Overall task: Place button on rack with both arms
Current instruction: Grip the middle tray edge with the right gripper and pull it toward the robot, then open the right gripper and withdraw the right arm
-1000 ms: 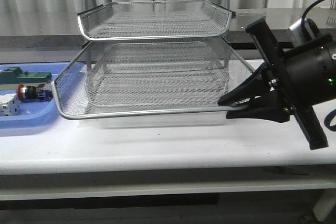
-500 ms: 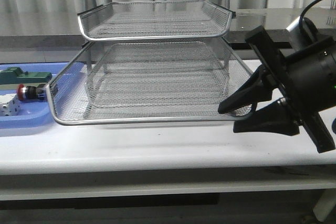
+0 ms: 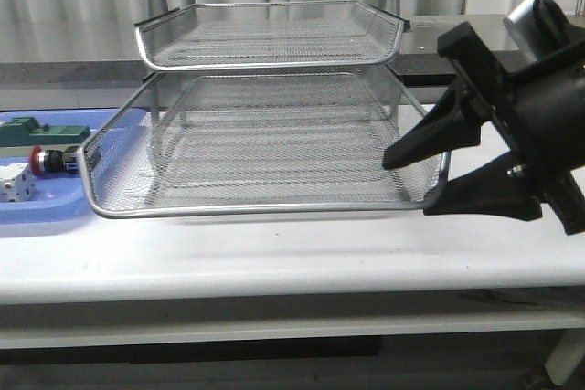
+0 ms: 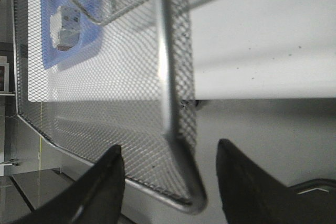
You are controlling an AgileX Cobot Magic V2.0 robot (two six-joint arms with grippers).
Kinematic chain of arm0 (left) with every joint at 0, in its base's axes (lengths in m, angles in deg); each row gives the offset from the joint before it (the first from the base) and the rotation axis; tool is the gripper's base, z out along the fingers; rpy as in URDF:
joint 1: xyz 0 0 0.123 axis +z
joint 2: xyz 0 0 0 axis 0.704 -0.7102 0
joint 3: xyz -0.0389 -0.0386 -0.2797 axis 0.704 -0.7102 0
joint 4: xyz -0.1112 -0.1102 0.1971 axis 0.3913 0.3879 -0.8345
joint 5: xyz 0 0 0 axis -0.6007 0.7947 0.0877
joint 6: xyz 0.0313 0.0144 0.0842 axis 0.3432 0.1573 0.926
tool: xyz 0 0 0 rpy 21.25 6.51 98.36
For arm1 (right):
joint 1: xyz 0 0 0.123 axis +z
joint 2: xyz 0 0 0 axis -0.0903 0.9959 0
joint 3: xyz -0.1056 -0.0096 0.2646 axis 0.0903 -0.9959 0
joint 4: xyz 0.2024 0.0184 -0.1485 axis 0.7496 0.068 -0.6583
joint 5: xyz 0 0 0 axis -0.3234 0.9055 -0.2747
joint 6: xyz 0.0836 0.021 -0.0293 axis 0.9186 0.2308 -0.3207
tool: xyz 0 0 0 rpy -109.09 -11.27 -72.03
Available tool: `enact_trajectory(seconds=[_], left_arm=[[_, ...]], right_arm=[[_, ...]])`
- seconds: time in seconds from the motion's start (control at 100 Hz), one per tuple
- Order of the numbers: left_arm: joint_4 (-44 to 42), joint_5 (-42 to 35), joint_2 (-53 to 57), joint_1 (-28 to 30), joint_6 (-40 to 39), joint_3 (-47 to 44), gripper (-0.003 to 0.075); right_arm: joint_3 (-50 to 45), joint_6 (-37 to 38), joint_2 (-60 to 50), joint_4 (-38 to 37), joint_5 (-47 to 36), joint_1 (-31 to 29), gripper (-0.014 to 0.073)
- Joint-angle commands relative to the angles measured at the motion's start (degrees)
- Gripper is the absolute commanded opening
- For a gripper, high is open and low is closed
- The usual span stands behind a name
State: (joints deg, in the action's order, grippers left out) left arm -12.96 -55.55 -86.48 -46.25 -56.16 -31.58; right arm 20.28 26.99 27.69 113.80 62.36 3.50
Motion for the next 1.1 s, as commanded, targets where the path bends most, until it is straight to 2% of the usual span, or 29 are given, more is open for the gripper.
enact_trajectory(seconds=[0.0, 0.16, 0.51, 0.84, 1.09], left_arm=[[0.29, -4.71, 1.82, -0.09, -0.66, -3.16, -0.0021], [0.29, -4.71, 1.82, -0.09, -0.66, -3.16, -0.0021], [0.29, -4.71, 1.82, -0.09, -0.66, -3.16, -0.0021], [0.29, -4.71, 1.82, -0.09, -0.66, -3.16, -0.0021], [0.29, -4.71, 1.82, -0.09, -0.66, -3.16, -0.0021]], right_arm=[[0.88, -0.79, -4.19, 0.11, 2.53, 0.00, 0.0416], [0.54, 3.30, -7.81, -4.17, 2.46, 0.00, 0.0416], [0.54, 15.47, -14.61, -26.49, -1.13, -0.03, 0.0416], [0.83, 33.15, -25.14, -54.21, -2.64, -0.03, 0.0414], [4.84, 49.92, -36.01, -77.96, 2.06, -0.03, 0.0413]])
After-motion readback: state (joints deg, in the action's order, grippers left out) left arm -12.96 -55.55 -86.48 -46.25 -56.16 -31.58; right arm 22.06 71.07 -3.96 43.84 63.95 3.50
